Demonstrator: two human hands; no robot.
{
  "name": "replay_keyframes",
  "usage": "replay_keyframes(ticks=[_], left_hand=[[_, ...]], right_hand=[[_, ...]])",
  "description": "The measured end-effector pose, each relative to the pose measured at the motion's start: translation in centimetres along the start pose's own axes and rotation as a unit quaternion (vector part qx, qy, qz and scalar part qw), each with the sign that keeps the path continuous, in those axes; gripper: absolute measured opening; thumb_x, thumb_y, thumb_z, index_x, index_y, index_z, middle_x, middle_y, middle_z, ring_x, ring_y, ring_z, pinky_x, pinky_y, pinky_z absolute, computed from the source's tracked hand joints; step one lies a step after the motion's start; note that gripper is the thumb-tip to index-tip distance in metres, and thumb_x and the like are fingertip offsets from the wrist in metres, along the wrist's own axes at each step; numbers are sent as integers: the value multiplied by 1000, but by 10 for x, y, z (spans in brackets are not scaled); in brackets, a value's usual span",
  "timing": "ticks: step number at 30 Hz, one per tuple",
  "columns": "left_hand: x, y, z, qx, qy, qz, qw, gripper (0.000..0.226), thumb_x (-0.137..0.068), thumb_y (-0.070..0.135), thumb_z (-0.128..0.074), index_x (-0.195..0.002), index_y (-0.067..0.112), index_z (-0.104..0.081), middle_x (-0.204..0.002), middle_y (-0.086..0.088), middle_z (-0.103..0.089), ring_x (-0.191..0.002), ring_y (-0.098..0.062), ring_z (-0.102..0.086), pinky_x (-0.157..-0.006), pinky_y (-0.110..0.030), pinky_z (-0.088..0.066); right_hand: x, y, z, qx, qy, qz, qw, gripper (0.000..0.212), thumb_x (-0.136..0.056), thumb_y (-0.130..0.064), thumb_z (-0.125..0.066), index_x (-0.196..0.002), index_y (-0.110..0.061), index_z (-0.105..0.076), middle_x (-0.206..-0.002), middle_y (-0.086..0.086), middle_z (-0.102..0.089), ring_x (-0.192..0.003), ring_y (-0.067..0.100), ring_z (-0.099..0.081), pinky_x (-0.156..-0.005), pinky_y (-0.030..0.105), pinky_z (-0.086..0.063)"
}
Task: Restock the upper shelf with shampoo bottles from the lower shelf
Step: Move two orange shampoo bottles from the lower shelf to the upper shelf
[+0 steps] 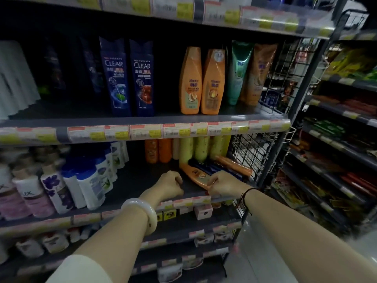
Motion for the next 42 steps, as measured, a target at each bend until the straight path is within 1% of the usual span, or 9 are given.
replay_keyframes(ticks=[5,8,11,15,21,25,33,39,42], left_hand=[[-30,18,-9,26,-6,-2,1000,34,-71,8,-76,-101,14,-61,-100,-5,-60,-93,-18,-60,-78,-27,-48],[-45,29,-14,35,1,-1,999,33,-70,7,-76,-100,13,-62,-96,-3,-59,-94,-20,-60,-80,-27,-47],[-57,42,-20,49,6,-1,999,32,-71,5,-75,-101,9,-63,-91,0,-58,-100,-21,-61,-81,-26,-44],[-72,47,-30,64,24,23,997,36,-73,4,-73,-107,7,-62,-103,-6,-63,-106,-23,-60,-81,-27,-44],[-92,39,-49,106,69,62,990,31,-75,3,-71,-104,8,-61,-90,0,-56,-95,-17,-56,-74,-21,-43],[-103,33,-62,118,106,91,983,30,-78,6,-69,-107,5,-63,-98,-4,-58,-100,-20,-58,-78,-21,-40],[-112,13,-78,141,191,152,959,41,-78,16,-72,-115,5,-60,-120,-13,-58,-111,-25,-58,-86,-25,-45],[-111,5,-80,139,228,171,948,54,-68,24,-81,-113,9,-56,-122,-17,-54,-111,-29,-55,-99,-42,-47],[-108,3,-80,156,235,185,941,62,-68,21,-81,-121,8,-51,-128,-17,-47,-116,-30,-51,-103,-41,-43]], right_hand=[[-21,20,21,-19,-3,-10,1000,29,-79,-10,-71,-107,0,-69,-79,-3,-60,-71,9,-52,-55,18,-39],[-33,33,39,-15,5,-6,1000,31,-78,-18,-73,-105,-4,-69,-100,4,-64,-87,14,-56,-63,19,-44],[-47,49,59,-13,23,7,1000,29,-73,-21,-76,-99,-10,-70,-133,-7,-53,-119,15,-51,-93,27,-47],[-61,70,83,-19,26,-8,999,31,-77,-15,-73,-104,2,-69,-103,2,-64,-92,21,-60,-73,25,-46],[-88,105,103,-3,29,-8,1000,30,-75,-17,-72,-101,-2,-71,-106,14,-68,-92,24,-61,-74,30,-48],[-106,127,105,-5,37,-13,999,28,-78,-15,-69,-98,5,-71,-105,22,-69,-79,20,-58,-63,24,-41],[-139,157,95,3,12,-41,999,28,-85,-11,-57,-109,1,-65,-98,16,-64,-81,23,-57,-55,25,-38],[-158,174,89,3,32,-52,998,15,-84,-7,-52,-84,-8,-67,-81,10,-62,-69,21,-55,-46,21,-32],[-162,176,86,5,44,-56,997,32,-84,-4,-48,-54,-13,-46,-59,4,-44,-53,17,-44,-47,22,-26]])
Point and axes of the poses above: each hand's wrist, its own x-axis away from the middle knuckle, its own z-axis out of the back of the hand, y = z × x, the point moved 7 cm from there along -x, towards the middle knuckle
